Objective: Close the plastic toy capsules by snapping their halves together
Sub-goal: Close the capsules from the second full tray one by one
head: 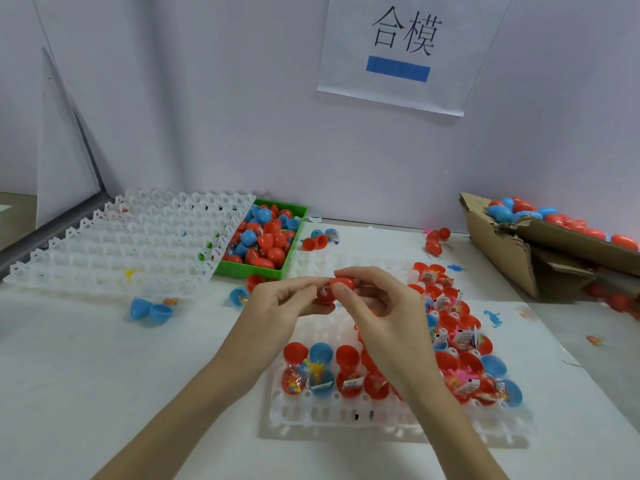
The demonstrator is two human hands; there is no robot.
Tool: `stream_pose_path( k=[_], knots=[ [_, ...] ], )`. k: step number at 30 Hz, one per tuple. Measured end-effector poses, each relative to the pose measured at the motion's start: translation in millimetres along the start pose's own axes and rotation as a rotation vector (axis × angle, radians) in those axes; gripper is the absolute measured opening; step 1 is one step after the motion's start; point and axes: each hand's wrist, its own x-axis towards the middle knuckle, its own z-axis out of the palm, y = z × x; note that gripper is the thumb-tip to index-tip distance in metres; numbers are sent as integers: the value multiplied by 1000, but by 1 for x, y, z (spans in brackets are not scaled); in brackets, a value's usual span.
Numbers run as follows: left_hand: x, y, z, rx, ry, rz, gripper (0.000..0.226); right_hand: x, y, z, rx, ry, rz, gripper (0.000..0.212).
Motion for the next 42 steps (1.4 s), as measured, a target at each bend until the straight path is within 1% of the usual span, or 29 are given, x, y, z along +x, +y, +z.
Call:
stream_pose_path(
  k=[3,7,11,13,15,16,19,22,26,29,34,36,39,41,42],
  knots=[
    [-2,-1,2,40,48,62,26,-1,-3,0,19,-29,-22,20],
    [-3,-1,1,-1,86,98,26,-3,-4,3,7,-31,-32,23],
    [-5,1,3,-99,143,67,23,-4,-7,4,6,-42,-35,24],
    [-5,2,2,-141,170,67,27,-4,-10,5,-68,-57,-101,24],
    [-4,3,1,-157,179,93,36,-4,-12,7,-118,-47,-143,27],
    [-4,4,0,-164,182,103,37,-4,-12,7,-94,-28,-131,28],
    [-4,7,1,-155,153,144,30,-4,-9,6,-10,33,-117,27],
    [-7,10,4,-98,99,210,35,-2,-10,1,83,72,-86,26],
    [-8,11,5,44,134,348,32,-3,-14,0,210,36,-14,27],
    [-8,10,6,88,152,435,32,-5,-18,2,296,32,14,27],
    [-11,12,8,106,199,495,34,-8,-21,1,392,12,5,26],
    [-12,12,8,88,217,488,33,-10,-22,3,373,23,-36,26],
    [-13,12,9,26,238,444,30,-11,-20,6,230,31,-109,29],
    [-13,14,10,-44,241,383,28,-12,-16,7,103,-7,-154,36],
    [-12,15,9,-85,236,352,28,-13,-15,9,31,-29,-176,43]
  ],
)
